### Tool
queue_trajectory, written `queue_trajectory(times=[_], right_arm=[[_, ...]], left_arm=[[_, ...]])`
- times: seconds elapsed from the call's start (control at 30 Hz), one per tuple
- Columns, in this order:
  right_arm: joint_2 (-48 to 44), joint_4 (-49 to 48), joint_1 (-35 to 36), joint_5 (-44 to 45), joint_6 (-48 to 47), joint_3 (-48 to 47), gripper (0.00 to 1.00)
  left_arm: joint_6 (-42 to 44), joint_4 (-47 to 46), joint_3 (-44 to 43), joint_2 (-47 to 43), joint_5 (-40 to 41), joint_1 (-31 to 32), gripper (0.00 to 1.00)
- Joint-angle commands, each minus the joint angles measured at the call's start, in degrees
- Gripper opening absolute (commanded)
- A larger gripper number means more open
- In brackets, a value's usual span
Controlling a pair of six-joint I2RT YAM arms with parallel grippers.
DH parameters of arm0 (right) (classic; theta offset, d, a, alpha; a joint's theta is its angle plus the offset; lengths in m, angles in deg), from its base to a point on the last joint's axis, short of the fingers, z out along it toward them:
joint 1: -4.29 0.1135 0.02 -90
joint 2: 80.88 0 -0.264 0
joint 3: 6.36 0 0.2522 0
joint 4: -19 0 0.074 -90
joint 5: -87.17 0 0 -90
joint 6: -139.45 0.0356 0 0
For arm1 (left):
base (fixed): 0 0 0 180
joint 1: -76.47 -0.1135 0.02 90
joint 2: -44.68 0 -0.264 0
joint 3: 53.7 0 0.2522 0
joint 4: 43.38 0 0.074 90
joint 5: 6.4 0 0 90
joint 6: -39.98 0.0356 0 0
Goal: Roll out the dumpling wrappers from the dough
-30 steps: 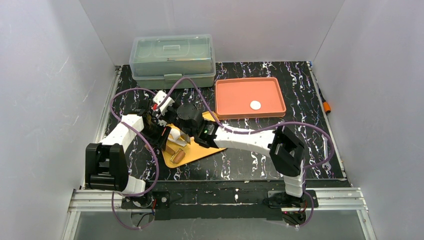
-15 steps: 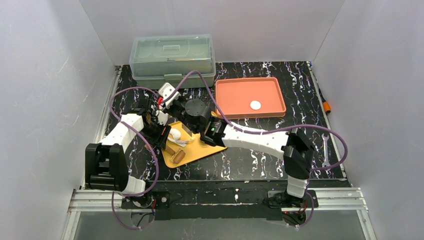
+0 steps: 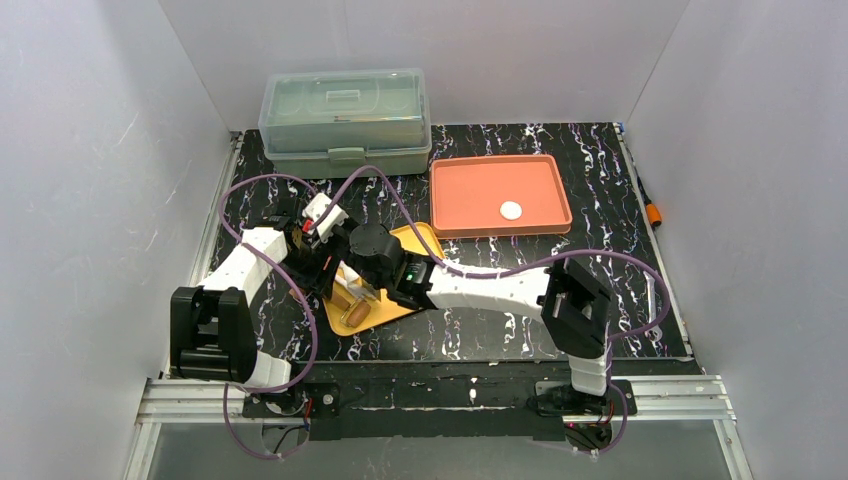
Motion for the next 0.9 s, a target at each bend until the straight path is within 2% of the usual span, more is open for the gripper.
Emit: queue_trajectory(times=[0.0, 0.3, 0.63, 0.73, 0.87], right_arm=[[-2.77, -1.88, 1.91, -2.61, 3.72, -2.37, 0.01], [-6.35, -3.57, 1.91, 4.5, -5.92, -1.61, 0.01], [-11.22, -5.23, 1.08, 6.65, -8.65, -1.04, 0.01], [-14.81, -4.74, -1.97, 8.54, -5.61, 0.49, 0.01], [-23.6, -0.59, -13.27, 4.73, 10.42, 5.66, 0.01]], left_arm=[[0.01, 1.34, -1.11, -1.71, -0.86, -0.03, 0.54], [-0.13, 1.6, -2.02, -1.43, -1.03, -0.02, 0.54], [0.37, 2.68, -3.52, -2.02, -2.12, -0.03, 0.55], [1.32, 3.29, -4.92, -2.82, -3.84, 0.05, 0.56], [2.24, 4.16, -9.17, -2.77, -5.79, 0.95, 0.58]])
